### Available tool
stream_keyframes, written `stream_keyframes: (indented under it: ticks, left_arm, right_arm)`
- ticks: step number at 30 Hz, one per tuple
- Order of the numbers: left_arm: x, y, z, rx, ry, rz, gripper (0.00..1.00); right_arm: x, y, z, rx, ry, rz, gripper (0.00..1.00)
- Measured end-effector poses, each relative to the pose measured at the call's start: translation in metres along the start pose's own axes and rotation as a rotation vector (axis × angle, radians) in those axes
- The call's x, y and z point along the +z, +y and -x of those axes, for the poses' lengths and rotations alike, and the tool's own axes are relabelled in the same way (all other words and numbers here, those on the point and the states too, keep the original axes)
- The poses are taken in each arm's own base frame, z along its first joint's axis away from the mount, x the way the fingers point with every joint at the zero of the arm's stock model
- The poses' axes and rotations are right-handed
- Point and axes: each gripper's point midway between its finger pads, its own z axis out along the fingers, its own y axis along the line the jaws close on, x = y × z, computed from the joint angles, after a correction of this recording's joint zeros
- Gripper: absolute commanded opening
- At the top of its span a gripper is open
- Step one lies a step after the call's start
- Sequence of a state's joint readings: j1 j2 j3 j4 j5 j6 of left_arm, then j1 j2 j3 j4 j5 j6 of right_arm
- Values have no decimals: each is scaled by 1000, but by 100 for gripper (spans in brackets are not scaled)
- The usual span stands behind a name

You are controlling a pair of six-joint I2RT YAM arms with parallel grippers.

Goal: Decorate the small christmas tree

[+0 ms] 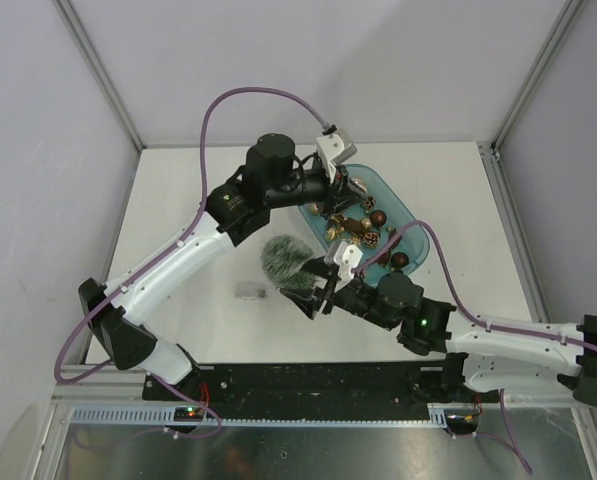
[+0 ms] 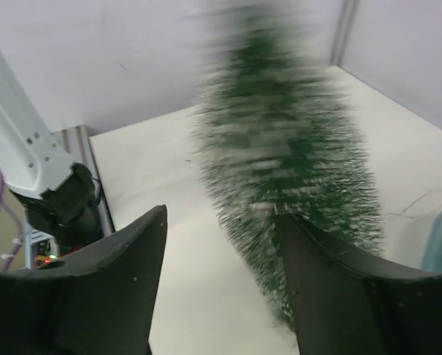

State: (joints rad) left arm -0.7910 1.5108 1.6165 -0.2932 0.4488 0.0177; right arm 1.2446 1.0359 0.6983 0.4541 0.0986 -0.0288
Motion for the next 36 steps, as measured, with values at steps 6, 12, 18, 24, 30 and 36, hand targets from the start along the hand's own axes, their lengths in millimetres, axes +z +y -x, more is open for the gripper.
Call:
stream_keyframes:
  ticks: [6, 12, 18, 24, 30, 36]
  left_arm:
    - [2, -2, -3, 7, 10, 8, 20]
    - [2, 4, -3, 41, 12, 32, 20]
    - [5, 7, -7, 88, 24, 30, 20]
    - [9, 11, -14, 112, 41, 28, 19]
    - [10, 9, -18, 149, 52, 8, 16]
    - [10, 11, -21, 221, 67, -5, 13]
  right_arm:
    - [-31, -20, 22, 10, -10, -94, 84]
    - [-67, -31, 49, 30, -58, -139, 89]
    - [-118, -49, 73, 75, -121, -225, 93]
    - [-155, -91, 81, 85, -161, -453, 92]
    - [-160, -140, 58, 24, -70, -677, 88]
    - [-171, -216, 36, 119, -26, -837, 80]
